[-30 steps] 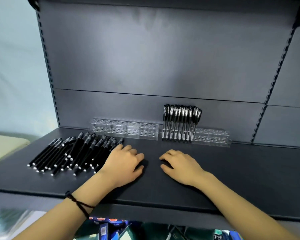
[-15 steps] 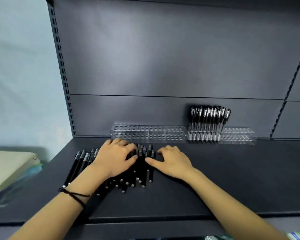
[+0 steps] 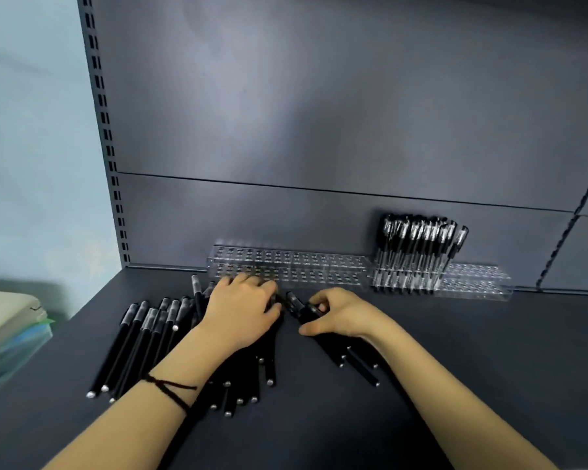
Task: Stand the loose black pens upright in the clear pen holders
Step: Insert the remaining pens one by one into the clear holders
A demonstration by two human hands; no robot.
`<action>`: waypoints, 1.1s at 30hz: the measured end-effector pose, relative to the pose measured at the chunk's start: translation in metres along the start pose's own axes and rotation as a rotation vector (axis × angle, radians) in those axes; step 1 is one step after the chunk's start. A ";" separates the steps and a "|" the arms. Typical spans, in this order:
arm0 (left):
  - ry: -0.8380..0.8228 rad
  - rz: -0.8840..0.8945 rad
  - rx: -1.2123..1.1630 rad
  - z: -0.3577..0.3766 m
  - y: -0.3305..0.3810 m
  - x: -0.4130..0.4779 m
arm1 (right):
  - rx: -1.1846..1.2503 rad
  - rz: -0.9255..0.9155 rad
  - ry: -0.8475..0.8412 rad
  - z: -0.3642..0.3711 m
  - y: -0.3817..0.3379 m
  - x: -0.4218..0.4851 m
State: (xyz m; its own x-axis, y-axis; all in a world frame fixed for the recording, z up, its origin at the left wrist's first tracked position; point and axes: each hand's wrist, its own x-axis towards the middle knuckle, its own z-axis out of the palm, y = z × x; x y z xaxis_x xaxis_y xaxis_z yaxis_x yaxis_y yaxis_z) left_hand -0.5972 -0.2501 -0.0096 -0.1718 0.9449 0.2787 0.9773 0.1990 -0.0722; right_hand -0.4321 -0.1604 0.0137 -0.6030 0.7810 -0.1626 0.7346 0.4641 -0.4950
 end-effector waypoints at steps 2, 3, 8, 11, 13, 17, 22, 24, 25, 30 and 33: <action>0.039 0.024 -0.001 -0.001 0.002 -0.006 | 0.007 0.001 0.002 -0.006 0.005 0.002; 0.070 0.034 -0.011 -0.003 0.004 -0.008 | -0.011 -0.002 0.005 -0.008 0.008 0.003; 0.180 0.049 -0.070 -0.006 0.010 -0.009 | -0.061 -0.035 0.034 -0.004 0.011 0.008; 0.182 0.051 -0.103 -0.008 0.012 -0.010 | -0.039 -0.061 0.033 -0.002 0.013 0.008; 0.181 0.051 -0.141 -0.009 0.012 -0.011 | -0.037 -0.066 0.011 -0.003 0.015 0.011; 0.221 0.020 -0.217 -0.012 0.011 -0.013 | -0.003 -0.060 -0.032 -0.005 0.020 0.012; 0.331 0.045 -0.329 -0.014 0.011 -0.016 | 0.349 -0.120 0.046 -0.013 0.018 0.004; 0.347 0.022 -0.462 -0.017 0.014 -0.018 | 0.616 -0.155 0.058 -0.014 0.014 0.001; 0.331 0.007 -0.547 -0.018 0.016 -0.018 | 0.731 -0.171 0.056 -0.014 0.011 0.001; 0.209 -0.112 -1.022 -0.023 0.030 -0.019 | 1.307 -0.226 -0.027 -0.022 0.002 0.000; -0.066 -0.290 -1.442 -0.034 0.042 -0.014 | 1.576 -0.252 -0.032 -0.025 -0.001 0.000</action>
State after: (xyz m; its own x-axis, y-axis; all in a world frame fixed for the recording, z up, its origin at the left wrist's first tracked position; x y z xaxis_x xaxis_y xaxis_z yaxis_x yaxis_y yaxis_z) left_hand -0.5493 -0.2639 0.0158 -0.3459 0.9356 0.0703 0.1771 -0.0085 0.9842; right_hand -0.4249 -0.1506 0.0352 -0.6745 0.7366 0.0493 -0.4093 -0.3176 -0.8553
